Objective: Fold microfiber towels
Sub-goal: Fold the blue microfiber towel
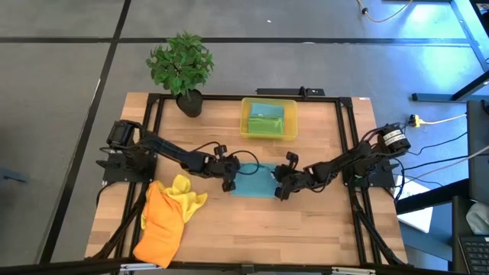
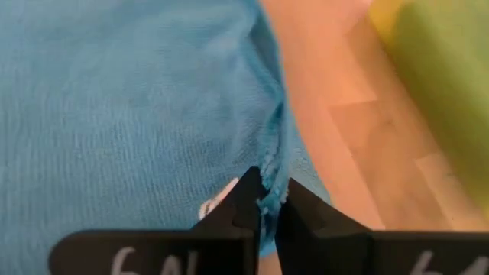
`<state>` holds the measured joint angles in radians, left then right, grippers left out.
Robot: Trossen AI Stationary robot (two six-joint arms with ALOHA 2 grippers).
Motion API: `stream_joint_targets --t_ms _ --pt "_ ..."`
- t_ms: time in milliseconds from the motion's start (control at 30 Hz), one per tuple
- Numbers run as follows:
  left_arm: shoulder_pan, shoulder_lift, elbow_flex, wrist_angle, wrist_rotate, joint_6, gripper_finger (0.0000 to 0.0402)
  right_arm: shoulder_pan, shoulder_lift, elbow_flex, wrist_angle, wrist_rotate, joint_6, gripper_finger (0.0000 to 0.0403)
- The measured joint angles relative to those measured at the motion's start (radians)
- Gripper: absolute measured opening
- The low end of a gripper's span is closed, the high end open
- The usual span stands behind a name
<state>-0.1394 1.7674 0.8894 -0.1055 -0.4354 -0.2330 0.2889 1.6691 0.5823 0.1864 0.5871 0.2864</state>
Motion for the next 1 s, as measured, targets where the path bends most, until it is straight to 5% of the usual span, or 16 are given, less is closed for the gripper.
stream_joint_targets --t_ms 267,500,733,1000 --pt "-0.003 -0.079 0.0 -0.077 0.009 -0.029 0.0085 -0.002 -0.007 0.004 -0.014 0.025 -0.07 0.0126" --pt "-0.052 -0.218 0.002 -0.13 -0.054 -0.092 0.0084 0.002 -0.119 0.024 -0.148 0.185 -0.059 0.0194" --pt "-0.182 -0.206 0.001 -0.033 -0.179 -0.131 0.0081 0.036 -0.232 0.024 -0.194 0.243 0.03 0.0189" --pt "-0.242 -0.062 0.0 0.058 -0.243 -0.087 0.0081 0.117 -0.14 0.024 0.033 0.051 -0.03 0.0153"
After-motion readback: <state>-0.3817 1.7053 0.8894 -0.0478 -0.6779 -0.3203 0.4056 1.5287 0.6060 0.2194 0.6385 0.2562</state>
